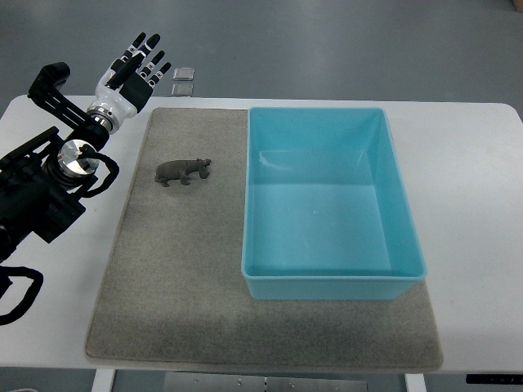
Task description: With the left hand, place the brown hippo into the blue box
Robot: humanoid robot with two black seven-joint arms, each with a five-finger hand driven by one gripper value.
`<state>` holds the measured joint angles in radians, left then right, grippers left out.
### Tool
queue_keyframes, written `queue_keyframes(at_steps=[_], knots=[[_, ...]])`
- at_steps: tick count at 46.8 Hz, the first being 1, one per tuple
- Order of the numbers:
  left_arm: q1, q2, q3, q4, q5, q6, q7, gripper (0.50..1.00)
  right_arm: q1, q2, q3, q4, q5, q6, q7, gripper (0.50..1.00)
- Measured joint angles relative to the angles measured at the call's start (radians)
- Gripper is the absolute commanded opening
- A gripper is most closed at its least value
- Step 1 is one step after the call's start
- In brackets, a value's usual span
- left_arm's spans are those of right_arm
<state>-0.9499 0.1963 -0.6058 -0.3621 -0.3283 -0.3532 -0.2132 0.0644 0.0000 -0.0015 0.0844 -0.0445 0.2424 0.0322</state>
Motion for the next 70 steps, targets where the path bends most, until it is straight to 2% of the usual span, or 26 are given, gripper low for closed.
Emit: queue_keyframes(at_steps=[59, 70], knots=[[-0.006, 0.015, 0.006, -0.022, 0.002, -0.003, 0.0, 0.999, 0.0, 0.0, 0.0, 0.0, 0.0, 0.0, 0.0, 0.936], [-0.005, 0.039, 0.016, -0.083, 0.004, 0.0, 0.001, 0.996, 0.0, 0.0, 0.0, 0.0, 0.0, 0.0, 0.0, 0.936]])
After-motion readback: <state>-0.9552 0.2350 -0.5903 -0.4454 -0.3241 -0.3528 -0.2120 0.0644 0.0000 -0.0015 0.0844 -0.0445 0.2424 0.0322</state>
